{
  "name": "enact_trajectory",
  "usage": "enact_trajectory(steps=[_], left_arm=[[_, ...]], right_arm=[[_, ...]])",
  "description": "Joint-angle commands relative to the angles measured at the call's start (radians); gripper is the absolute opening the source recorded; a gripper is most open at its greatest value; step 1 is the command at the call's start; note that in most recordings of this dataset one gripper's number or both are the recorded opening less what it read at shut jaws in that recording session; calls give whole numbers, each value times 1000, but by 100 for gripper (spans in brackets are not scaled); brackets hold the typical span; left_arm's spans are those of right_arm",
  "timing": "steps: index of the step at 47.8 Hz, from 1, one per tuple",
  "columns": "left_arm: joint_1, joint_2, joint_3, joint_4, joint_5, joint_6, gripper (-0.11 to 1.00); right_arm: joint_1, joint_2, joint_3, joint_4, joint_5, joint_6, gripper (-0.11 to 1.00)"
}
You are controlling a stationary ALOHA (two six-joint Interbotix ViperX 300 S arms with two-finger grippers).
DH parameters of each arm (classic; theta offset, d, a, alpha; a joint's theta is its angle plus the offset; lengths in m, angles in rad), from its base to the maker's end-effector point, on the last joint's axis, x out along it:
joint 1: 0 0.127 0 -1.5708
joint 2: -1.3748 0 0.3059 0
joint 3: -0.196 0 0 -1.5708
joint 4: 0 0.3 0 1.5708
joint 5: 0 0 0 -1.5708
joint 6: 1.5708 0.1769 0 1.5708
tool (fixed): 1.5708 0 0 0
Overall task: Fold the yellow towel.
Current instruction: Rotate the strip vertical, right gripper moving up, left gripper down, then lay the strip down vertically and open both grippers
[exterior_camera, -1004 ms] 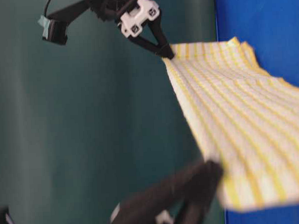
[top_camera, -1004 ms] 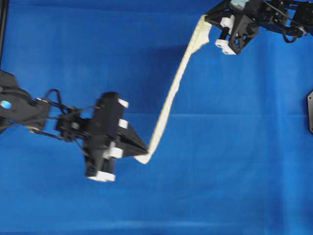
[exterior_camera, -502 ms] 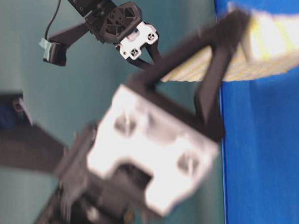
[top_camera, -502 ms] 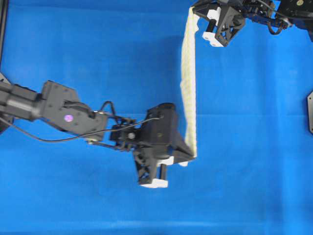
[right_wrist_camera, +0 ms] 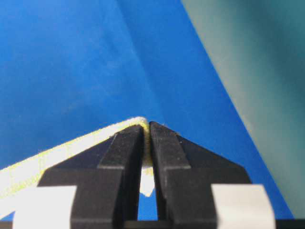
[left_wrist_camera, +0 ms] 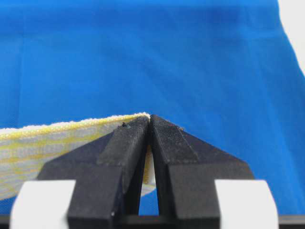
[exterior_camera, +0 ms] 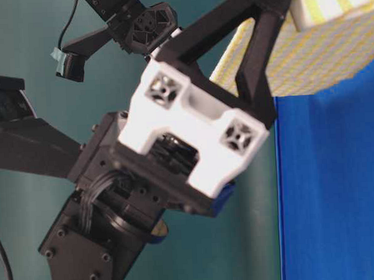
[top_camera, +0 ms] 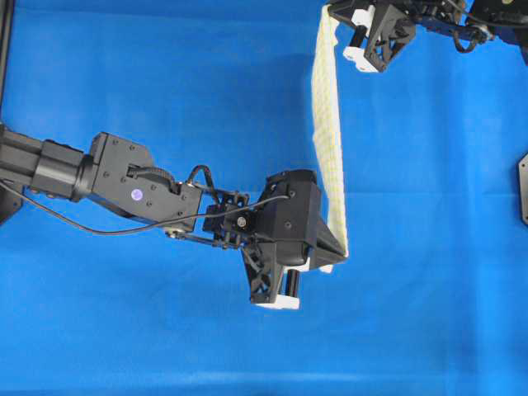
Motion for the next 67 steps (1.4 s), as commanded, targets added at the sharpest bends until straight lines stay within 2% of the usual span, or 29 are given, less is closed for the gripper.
enact_trajectory(steps=[1, 13, 29, 37, 53, 57, 62, 64, 67], left_arm=[[-34, -21, 0, 0, -9, 5, 3], [-61, -49, 84, -2, -78, 3, 3], [-81, -120, 238, -15, -138, -31, 3], [-81, -135, 270, -15, -137, -66, 3], [-63, -143, 311, -15, -135, -71, 4], [-60, -143, 318, -15, -135, -72, 7], [-58, -140, 318, -15, -135, -72, 17], [-58, -140, 316, -15, -135, -72, 23], [-57, -140, 318, -15, -135, -72, 37]], right_arm=[[-52, -8, -35, -3, -17, 2, 5], [-44, 48, -60, -3, -18, 3, 5], [9, 167, -172, -3, -15, 5, 5], [26, 201, -202, -2, -12, 6, 5], [38, 213, -199, 0, -6, 11, 5], [40, 221, -198, 0, -6, 11, 5], [43, 230, -198, -2, -6, 11, 7], [44, 232, -198, -2, -9, 11, 12], [48, 233, -196, 0, -12, 6, 28]])
